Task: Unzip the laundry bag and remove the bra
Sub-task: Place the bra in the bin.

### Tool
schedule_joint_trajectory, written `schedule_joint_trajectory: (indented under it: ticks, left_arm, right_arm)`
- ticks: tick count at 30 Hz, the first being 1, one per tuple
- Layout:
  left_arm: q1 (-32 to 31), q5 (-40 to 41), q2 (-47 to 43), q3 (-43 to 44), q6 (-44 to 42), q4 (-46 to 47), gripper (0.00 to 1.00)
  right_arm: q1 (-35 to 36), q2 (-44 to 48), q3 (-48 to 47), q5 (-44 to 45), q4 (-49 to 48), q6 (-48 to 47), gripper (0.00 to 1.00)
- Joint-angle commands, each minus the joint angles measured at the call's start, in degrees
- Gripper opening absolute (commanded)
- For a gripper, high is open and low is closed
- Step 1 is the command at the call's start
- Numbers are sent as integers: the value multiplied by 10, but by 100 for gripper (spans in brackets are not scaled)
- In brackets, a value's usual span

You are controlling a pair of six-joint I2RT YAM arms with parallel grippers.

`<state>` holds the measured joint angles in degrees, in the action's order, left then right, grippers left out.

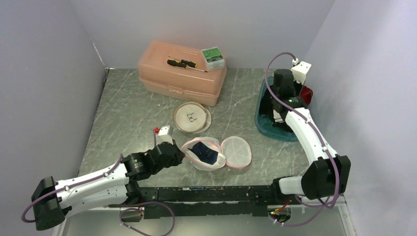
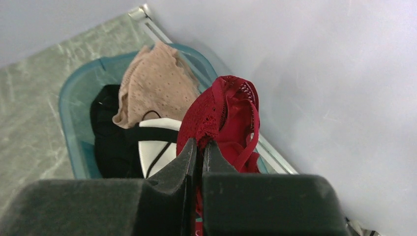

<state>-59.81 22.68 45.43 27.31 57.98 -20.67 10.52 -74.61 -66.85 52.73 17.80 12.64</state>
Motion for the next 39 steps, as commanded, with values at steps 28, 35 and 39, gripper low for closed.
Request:
schedule_joint_trajectory:
  ticks: [28, 35, 39]
  left_arm:
    - [1, -4, 47, -12, 6, 94, 5]
    - [1, -7, 43, -19, 15, 91, 7]
    - [1, -9, 39, -18, 9, 90, 9]
  right_arm:
    - [18, -103, 114, -120, 0, 110, 15]
    - [19, -24, 155, -194, -41, 129, 69]
    - [17, 43, 147, -232, -30, 165, 79]
